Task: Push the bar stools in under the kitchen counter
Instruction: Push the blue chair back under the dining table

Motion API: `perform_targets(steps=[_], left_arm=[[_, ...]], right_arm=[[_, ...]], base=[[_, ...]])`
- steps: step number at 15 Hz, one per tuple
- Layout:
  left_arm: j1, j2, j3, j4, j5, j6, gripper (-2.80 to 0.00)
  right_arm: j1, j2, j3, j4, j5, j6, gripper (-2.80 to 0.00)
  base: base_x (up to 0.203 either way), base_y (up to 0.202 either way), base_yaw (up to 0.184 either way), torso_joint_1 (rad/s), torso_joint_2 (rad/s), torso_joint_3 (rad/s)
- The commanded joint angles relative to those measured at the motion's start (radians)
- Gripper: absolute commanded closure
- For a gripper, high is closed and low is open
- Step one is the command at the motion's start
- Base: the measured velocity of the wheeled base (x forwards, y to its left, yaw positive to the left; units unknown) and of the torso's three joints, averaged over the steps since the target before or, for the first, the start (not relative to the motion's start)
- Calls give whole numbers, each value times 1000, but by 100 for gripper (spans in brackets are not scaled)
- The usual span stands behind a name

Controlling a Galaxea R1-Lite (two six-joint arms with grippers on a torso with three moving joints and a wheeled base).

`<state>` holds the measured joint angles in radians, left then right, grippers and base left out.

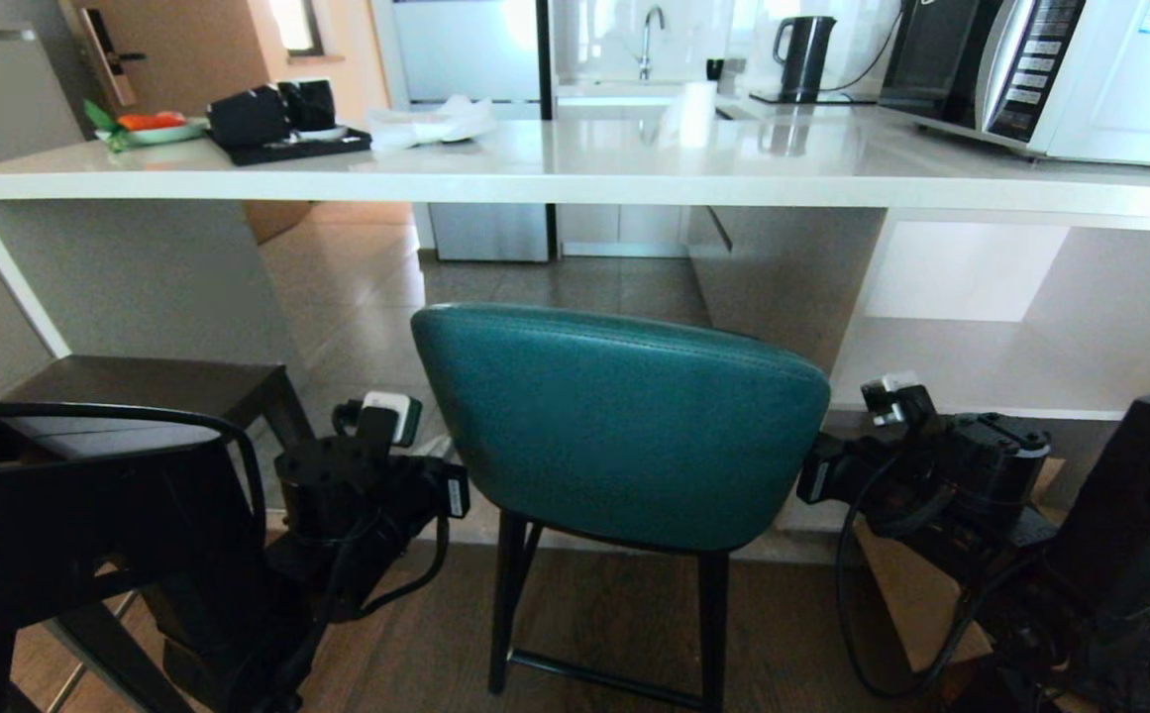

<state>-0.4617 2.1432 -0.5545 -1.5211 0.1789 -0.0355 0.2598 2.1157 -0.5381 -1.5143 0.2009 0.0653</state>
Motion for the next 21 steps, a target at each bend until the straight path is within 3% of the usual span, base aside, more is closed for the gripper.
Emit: perform_targets(steps=[1,9,13,15,18,21], left_arm=[[0,-22,-4,-9,9,-1,0],[25,-38,5,-9,11,-1,0],[110,-73,33,-9,-22,-2,0],[168,-118,88,-9,-111,-5,0],[309,-146,94,-9,-352,-5,0],[334,-103,-62,-9,-406,-3,0]], right_arm=[[1,7,-17,-16,-4,1,0],[-3,64,-200,-16,-30,1,0],[-7,52,-192,-16,-61,2,0],[-4,-11,-120,-16,-94,2,0],[47,-131,-10,-16,-213,3,0],[122,-155,0,-16,-335,4,0]], base=[[0,0,0,0,0,0],[0,0,0,0,0,0],[0,0,0,0,0,0],[0,0,0,0,0,0],[0,0,0,0,0,0],[0,0,0,0,0,0]])
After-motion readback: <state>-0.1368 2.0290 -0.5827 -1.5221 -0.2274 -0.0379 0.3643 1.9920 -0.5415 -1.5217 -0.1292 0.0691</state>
